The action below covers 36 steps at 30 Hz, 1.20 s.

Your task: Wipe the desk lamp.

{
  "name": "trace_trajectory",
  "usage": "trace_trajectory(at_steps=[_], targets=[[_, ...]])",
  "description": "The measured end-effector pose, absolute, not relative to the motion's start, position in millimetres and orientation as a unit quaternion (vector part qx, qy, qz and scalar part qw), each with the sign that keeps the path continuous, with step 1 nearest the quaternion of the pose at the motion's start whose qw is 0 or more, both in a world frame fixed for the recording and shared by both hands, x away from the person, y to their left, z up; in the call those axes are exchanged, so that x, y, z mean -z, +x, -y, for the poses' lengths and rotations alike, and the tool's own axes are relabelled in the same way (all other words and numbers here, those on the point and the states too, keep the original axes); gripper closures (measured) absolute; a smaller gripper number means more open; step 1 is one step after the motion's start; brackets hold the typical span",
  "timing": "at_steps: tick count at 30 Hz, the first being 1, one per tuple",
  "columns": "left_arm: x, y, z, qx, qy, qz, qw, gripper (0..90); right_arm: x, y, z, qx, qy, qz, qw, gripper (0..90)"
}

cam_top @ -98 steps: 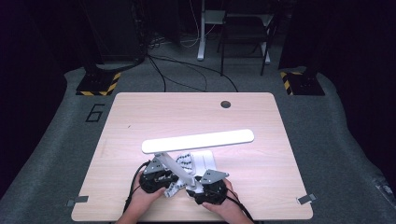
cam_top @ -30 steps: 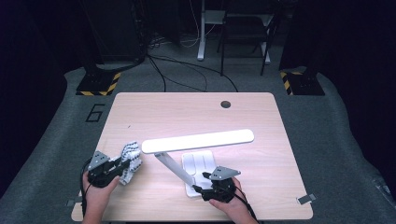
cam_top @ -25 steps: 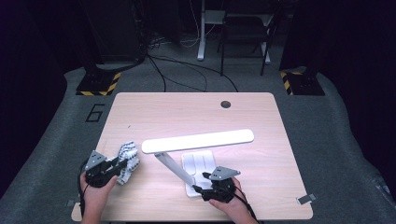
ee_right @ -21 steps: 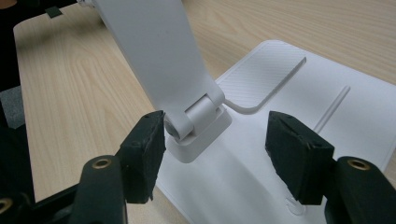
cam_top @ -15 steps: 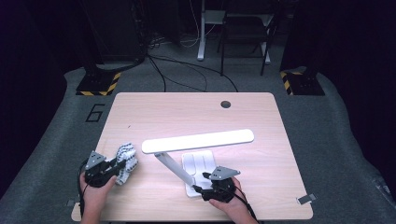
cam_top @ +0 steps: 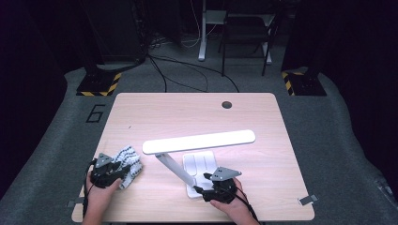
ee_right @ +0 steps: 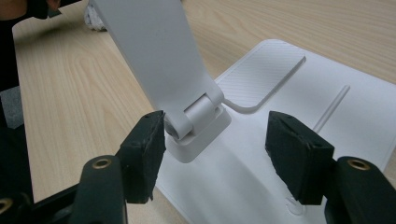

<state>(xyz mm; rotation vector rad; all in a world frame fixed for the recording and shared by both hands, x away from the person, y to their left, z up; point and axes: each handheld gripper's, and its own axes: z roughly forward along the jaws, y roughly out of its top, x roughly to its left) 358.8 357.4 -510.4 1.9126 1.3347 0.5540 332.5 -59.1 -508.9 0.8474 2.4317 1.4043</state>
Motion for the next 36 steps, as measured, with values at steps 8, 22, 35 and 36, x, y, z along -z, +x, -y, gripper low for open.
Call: trace_trajectory(at_steps=[8, 22, 35, 36], targets=[[513.8, 361.0, -354.5, -0.213, 0.741, -0.523, 0.364, 42.4, 509.2, 332.2, 58.9, -0.474, 0.289, -0.825, 0.105, 37.6], [509.8, 359.4, -354.8, -0.212, 0.738, -0.527, 0.365, 34.8, 510.3, 332.7, 58.4, -0.472, 0.288, -0.827, 0.103, 37.6], [497.8, 353.5, -341.9, -0.230, 0.743, -0.504, 0.375, 35.0, 511.6, 333.1, 58.0, -0.467, 0.289, -0.828, 0.109, 38.0], [495.7, 352.5, -341.7, -0.225, 0.744, -0.505, 0.377, 35.0, 511.8, 333.1, 57.9, -0.468, 0.289, -0.828, 0.110, 38.0]])
